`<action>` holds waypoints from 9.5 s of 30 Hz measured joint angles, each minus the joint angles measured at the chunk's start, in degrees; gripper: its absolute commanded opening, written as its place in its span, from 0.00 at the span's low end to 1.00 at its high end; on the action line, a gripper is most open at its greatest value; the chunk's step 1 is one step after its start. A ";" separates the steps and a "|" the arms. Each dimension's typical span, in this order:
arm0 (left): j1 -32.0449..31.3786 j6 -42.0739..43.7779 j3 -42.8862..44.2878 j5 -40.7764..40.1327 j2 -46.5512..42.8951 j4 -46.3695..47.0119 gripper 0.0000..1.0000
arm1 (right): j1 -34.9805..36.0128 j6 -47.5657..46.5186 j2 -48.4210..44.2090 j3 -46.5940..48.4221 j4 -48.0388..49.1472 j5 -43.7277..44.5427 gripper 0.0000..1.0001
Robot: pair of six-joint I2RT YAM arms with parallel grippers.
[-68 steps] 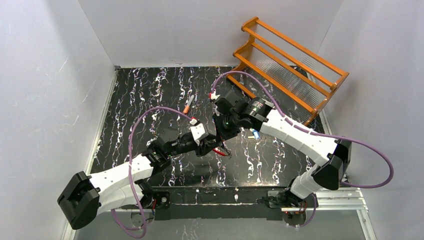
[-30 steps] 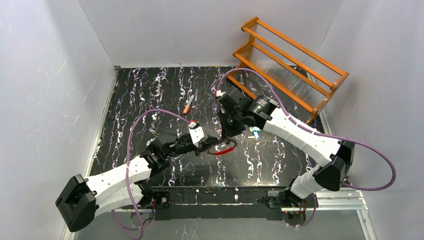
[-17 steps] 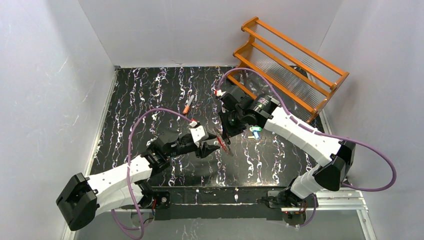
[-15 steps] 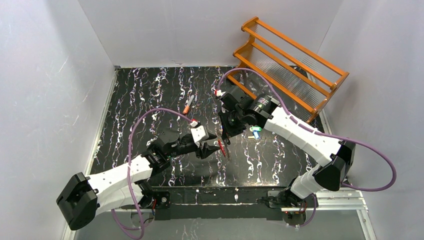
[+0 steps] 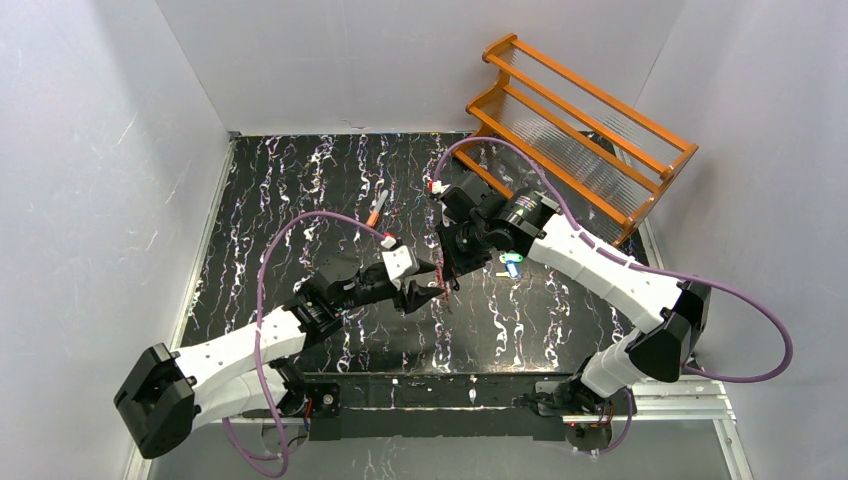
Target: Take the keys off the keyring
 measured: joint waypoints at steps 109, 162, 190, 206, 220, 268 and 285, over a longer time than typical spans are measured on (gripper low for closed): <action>-1.25 -1.42 -0.81 0.11 3.15 4.50 0.06 | -1.84 0.24 0.37 -0.24 -0.02 -9.44 0.01; -1.49 1.84 -1.31 -3.78 -1.20 4.22 0.00 | -11.23 -3.58 -0.09 -10.97 0.63 -2.60 0.01; -1.49 -0.17 3.13 -32.41 0.90 -12.22 0.00 | -22.77 1.38 3.93 -36.57 40.33 14.60 0.57; -0.96 -3.37 9.03 -37.18 8.59 -22.14 0.00 | -22.88 -3.17 -25.86 -37.46 38.88 12.31 0.89; 0.98 -6.69 11.91 -37.81 12.96 -26.49 0.00 | -22.88 -3.23 -19.76 -41.05 37.73 7.56 0.99; 18.14 -14.36 10.34 -38.80 -45.40 -42.75 0.98 | -22.88 -10.25 -83.23 -46.38 29.53 29.07 0.99; 18.14 -10.80 -0.55 -36.68 -56.35 -42.36 0.98 | -22.88 0.17 -84.43 -50.62 28.22 39.60 0.99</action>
